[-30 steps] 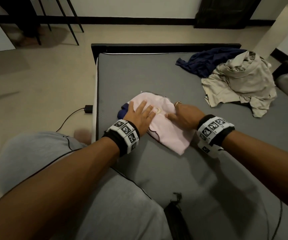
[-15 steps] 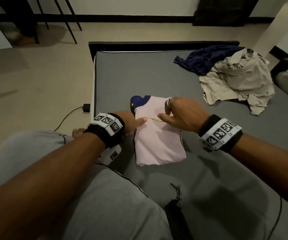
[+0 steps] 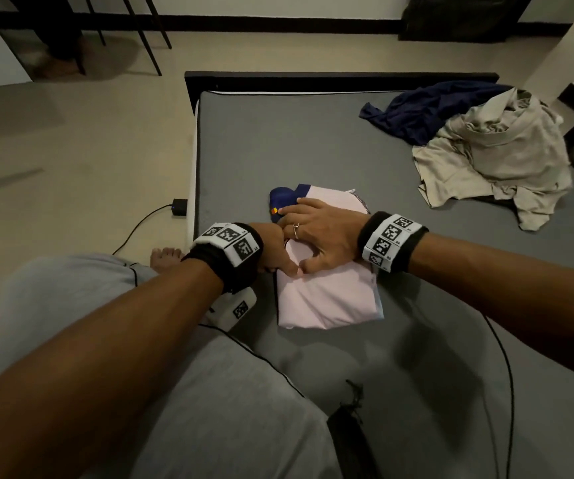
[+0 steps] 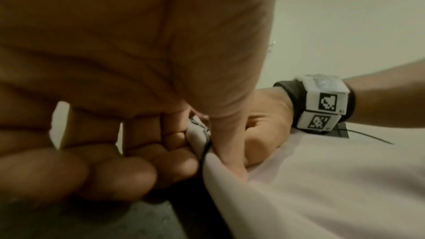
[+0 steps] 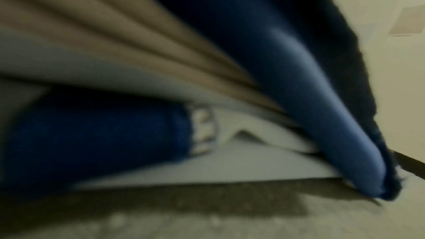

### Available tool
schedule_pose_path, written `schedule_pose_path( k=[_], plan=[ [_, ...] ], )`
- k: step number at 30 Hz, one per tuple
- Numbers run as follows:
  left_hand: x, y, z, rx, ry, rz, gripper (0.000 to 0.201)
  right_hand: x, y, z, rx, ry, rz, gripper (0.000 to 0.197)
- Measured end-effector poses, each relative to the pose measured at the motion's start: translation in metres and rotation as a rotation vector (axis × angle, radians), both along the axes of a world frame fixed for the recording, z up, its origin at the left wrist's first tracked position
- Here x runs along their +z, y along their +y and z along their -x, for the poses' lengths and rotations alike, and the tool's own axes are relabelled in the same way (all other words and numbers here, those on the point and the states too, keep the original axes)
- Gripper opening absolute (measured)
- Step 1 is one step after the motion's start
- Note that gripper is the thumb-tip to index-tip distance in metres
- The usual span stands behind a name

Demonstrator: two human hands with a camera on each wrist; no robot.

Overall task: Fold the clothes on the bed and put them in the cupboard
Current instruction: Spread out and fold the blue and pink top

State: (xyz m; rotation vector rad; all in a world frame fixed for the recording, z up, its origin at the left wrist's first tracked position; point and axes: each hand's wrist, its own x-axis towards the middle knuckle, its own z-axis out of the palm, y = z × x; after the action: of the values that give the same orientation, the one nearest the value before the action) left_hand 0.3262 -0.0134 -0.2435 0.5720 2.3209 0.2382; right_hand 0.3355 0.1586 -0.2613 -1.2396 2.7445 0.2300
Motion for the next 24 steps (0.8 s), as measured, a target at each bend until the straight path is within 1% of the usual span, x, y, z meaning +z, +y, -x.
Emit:
schedule_pose_path(
  k=[2,4,7,8,10,11,12,13,14,15,16,18,20,22,24],
  plan=[
    [0.001,0.002,0.001,-0.014,0.064,0.040,0.046,0.003,0.007,0.004,0.007,0.076,0.005,0.074],
    [0.003,0.003,0.003,0.000,0.204,0.070,0.038,0.004,0.016,0.004,-0.055,0.153,0.000,0.073],
    [0.003,0.007,0.005,0.089,0.481,0.058,0.027,0.000,0.027,-0.004,-0.299,0.192,-0.005,0.073],
    [0.003,0.011,0.004,0.100,0.583,0.066,0.026,-0.003,0.030,-0.009,-0.392,0.197,-0.002,0.073],
    [0.003,0.018,0.005,0.077,0.759,0.071,0.028,-0.007,0.033,-0.020,-0.535,0.224,-0.003,0.076],
    [0.002,0.019,0.005,0.055,0.809,0.049,0.027,-0.008,0.034,-0.026,-0.583,0.242,-0.007,0.077],
    [0.002,0.021,0.005,0.036,0.818,-0.005,0.027,-0.008,0.036,-0.032,-0.615,0.262,-0.003,0.077],
    [0.001,0.020,0.005,0.016,0.783,-0.087,0.030,-0.008,0.038,-0.036,-0.629,0.279,0.011,0.077],
    [-0.002,0.020,0.002,-0.010,0.717,-0.160,0.042,-0.007,0.040,-0.039,-0.626,0.288,0.036,0.078],
    [-0.004,0.020,-0.003,-0.039,0.637,-0.200,0.061,-0.007,0.043,-0.041,-0.603,0.275,0.065,0.080],
    [-0.007,0.020,-0.009,-0.071,0.555,-0.202,0.081,-0.008,0.045,-0.042,-0.567,0.234,0.088,0.083],
    [-0.014,0.021,-0.019,-0.097,0.388,-0.126,0.115,-0.010,0.050,-0.039,-0.501,0.094,0.100,0.088],
    [-0.021,0.021,-0.022,-0.080,0.283,-0.050,0.140,-0.012,0.055,-0.034,-0.481,0.008,0.107,0.091],
    [-0.023,0.021,-0.022,-0.070,0.271,0.005,0.149,-0.012,0.061,-0.027,-0.457,0.034,0.125,0.094],
    [-0.024,0.021,-0.025,-0.077,0.272,0.060,0.150,-0.011,0.064,-0.025,-0.446,0.048,0.123,0.096]
  ],
)
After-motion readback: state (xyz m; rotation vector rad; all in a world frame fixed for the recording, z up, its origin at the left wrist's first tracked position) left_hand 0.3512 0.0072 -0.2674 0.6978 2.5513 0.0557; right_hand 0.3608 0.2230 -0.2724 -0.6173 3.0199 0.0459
